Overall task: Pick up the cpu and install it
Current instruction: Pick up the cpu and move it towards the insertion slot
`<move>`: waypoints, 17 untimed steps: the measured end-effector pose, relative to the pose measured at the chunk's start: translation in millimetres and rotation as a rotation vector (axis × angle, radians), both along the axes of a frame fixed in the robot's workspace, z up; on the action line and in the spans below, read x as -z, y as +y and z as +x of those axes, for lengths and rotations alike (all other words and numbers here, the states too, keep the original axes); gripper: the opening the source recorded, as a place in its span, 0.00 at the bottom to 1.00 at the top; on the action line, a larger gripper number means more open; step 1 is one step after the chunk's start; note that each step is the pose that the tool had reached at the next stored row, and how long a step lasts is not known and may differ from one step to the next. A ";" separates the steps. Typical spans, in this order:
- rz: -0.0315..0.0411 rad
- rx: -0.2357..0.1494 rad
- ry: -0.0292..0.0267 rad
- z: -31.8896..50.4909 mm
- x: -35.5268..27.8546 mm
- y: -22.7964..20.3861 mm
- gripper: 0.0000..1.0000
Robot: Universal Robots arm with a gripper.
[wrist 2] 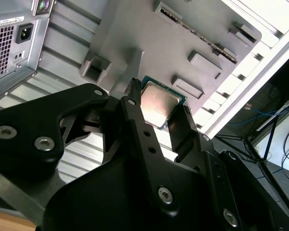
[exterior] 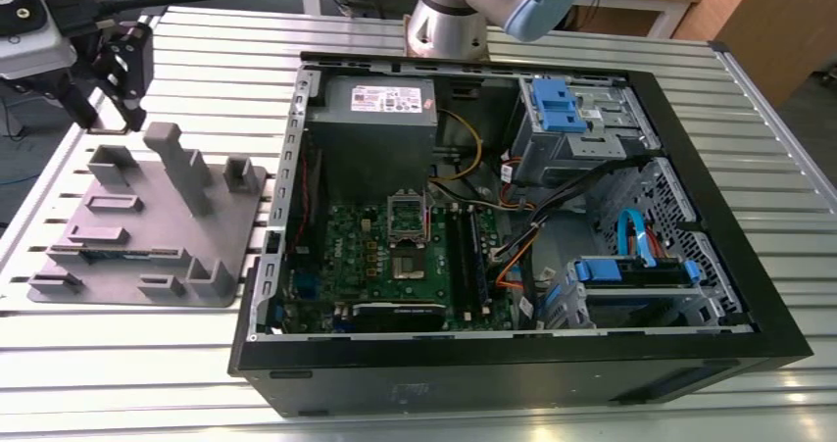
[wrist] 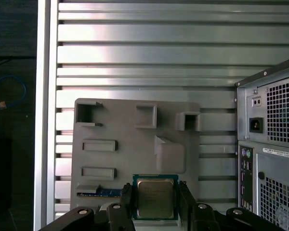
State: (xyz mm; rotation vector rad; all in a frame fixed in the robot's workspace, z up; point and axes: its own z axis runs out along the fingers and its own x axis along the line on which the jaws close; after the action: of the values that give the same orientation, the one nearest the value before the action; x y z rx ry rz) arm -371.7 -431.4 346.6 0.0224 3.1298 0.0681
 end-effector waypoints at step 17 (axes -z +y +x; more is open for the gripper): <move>0.0003 0.000 0.0002 10.2 -2.6 0.0 0.47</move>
State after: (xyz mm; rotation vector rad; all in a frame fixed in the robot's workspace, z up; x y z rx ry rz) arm -361.6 -431.3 349.1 0.0224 3.1299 0.0686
